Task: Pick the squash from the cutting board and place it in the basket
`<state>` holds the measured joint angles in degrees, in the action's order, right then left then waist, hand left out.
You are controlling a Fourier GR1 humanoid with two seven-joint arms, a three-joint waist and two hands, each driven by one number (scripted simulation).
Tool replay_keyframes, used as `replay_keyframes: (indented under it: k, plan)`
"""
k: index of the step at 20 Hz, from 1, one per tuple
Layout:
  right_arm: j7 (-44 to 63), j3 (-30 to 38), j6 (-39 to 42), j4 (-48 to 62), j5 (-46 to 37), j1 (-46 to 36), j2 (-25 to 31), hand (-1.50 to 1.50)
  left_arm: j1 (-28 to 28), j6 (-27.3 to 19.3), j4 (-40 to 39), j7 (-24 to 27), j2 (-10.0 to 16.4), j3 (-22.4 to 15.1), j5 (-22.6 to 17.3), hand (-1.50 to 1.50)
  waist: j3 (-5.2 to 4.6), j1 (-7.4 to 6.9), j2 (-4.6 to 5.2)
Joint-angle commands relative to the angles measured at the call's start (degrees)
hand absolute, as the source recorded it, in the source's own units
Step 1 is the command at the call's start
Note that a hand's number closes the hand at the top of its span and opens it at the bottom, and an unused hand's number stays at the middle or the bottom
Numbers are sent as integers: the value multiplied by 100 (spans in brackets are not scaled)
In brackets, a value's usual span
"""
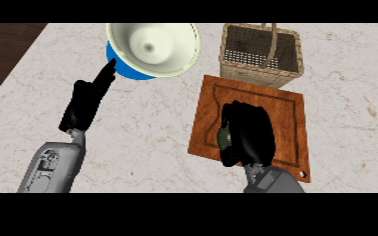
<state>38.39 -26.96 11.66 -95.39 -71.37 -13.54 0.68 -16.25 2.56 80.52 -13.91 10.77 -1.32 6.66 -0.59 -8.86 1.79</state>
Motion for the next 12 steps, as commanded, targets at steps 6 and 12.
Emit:
replay_keyframes:
  k: [6, 12]
  plan:
    - [1824, 186, -538, 189, 1550, -2573, -67, 150, -220, 81, -199, -15, -78, -131, 47, 0, 42, -239, -35]
    - [2780, 770, -1176, 649, 1874, -4469, -67, 150, -341, 43, -260, -141, -219, -216, 69, 0, 17, -240, -94]
